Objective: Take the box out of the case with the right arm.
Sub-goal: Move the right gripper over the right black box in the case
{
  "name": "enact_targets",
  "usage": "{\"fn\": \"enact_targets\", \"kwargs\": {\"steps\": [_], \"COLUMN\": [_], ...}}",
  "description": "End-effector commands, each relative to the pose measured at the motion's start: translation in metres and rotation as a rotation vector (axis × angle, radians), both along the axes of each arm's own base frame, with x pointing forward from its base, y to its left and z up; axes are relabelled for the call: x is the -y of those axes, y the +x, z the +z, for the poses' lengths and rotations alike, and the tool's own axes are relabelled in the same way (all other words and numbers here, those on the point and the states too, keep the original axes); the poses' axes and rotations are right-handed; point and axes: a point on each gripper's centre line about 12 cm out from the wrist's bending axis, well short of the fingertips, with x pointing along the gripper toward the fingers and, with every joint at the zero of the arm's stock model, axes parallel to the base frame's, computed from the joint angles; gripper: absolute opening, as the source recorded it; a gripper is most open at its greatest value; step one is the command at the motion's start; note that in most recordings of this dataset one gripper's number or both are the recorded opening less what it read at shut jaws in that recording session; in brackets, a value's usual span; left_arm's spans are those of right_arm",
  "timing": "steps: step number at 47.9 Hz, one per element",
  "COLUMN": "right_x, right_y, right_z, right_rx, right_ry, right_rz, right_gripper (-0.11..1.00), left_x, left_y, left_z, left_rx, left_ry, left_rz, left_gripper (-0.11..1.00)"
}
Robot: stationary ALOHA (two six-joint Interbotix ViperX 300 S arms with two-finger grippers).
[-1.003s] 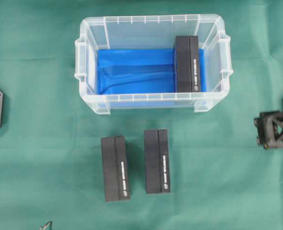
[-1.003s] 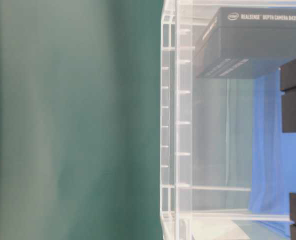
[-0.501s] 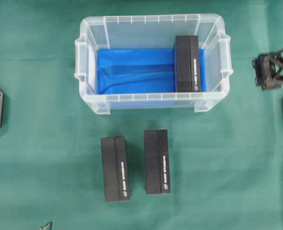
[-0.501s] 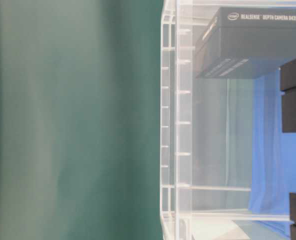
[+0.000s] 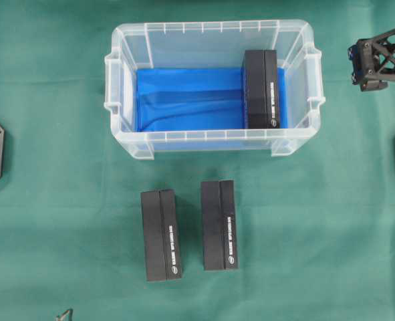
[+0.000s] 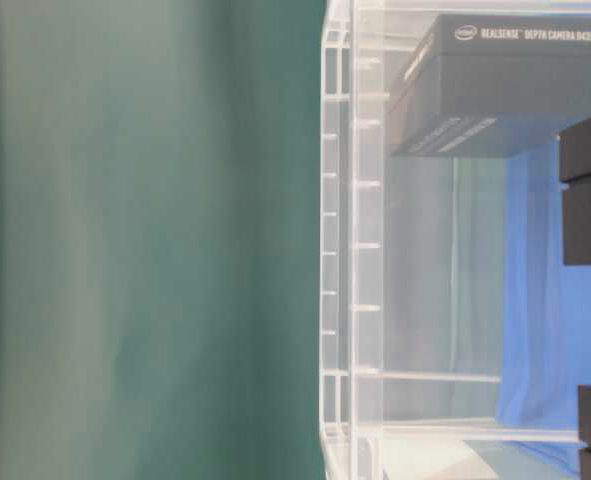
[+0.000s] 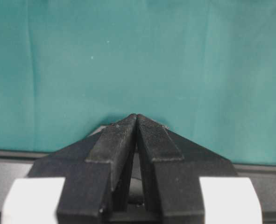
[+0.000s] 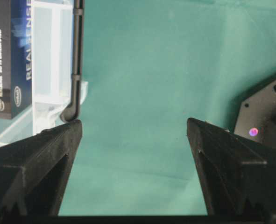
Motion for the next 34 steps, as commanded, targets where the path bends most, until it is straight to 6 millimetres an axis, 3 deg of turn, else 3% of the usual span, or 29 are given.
{"fn": "enact_targets", "kwargs": {"steps": [1,22,34], "right_x": [0.001,0.000,0.001], "right_y": [0.000,0.001,0.022], "right_z": [0.004,0.005,0.002], "right_rx": [0.017,0.026,0.050], "right_ry": [-0.002,0.001,0.020], "right_rz": [0.002,0.001,0.010], "right_gripper": [0.88,0.87,0.87], "left_x": [-0.001,-0.001,-0.001], "left_y": [0.001,0.002,0.003], "left_z": [0.010,0.009,0.008], "left_rx": [0.032,0.031,0.023], "left_ry": [0.001,0.001,0.001], "left_rz": [0.005,0.007,0.008], "left_gripper": [0.02,0.02,0.02]}}
